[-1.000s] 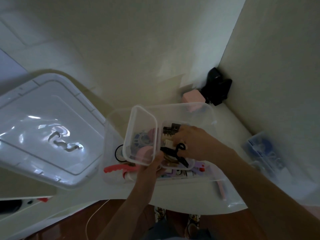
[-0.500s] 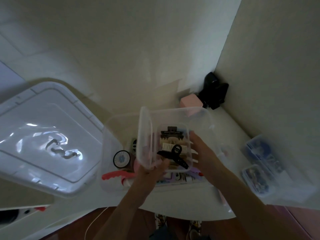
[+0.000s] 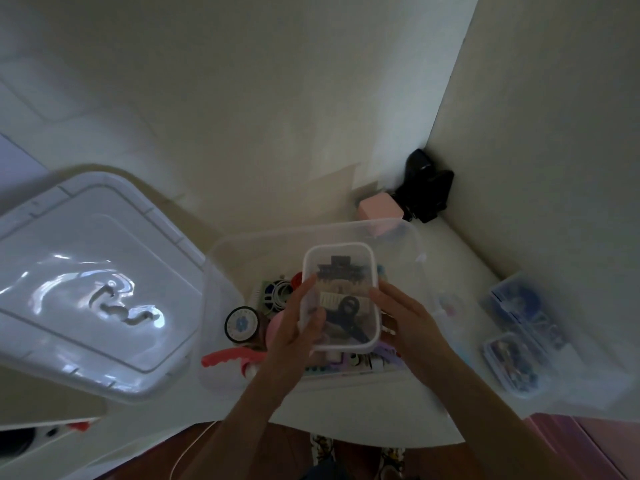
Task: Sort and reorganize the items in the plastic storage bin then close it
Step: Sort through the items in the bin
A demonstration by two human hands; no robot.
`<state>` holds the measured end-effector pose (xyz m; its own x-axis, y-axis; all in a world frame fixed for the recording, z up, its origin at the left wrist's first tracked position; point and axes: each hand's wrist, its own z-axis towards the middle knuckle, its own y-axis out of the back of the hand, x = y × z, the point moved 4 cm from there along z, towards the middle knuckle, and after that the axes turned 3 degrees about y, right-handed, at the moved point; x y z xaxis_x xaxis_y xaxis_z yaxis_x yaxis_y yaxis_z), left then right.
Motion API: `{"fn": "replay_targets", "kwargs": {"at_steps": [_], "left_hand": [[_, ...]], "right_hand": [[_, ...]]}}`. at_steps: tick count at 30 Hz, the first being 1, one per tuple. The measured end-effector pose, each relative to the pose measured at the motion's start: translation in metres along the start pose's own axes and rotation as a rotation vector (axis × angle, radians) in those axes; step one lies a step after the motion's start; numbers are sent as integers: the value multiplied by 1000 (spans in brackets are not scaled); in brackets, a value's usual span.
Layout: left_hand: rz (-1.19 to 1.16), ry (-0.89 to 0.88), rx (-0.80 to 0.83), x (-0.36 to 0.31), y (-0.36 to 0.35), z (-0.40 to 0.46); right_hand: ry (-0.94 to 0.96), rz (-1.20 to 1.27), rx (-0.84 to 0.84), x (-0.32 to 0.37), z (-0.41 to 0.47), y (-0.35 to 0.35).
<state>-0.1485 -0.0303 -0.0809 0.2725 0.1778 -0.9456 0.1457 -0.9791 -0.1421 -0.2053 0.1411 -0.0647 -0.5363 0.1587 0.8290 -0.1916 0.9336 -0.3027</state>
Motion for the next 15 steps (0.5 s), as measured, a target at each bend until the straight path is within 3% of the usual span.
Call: {"fn": "replay_targets", "kwargs": {"at_steps": [2, 7, 10, 13, 15], "left_hand": [[-20, 30, -61, 8, 4, 0], [-55, 130, -149, 16, 6, 2], [-144, 216, -97, 16, 2, 4], [-166, 279, -144, 15, 1, 7], [-160, 286, -163, 16, -1, 9]], "right_hand": [[68, -31, -5, 2, -3, -3], [287, -495, -243, 4, 2, 6], [277, -437, -247, 8, 1, 5], [245, -306, -242, 16, -1, 2], [260, -387, -265, 17, -1, 2]]}}
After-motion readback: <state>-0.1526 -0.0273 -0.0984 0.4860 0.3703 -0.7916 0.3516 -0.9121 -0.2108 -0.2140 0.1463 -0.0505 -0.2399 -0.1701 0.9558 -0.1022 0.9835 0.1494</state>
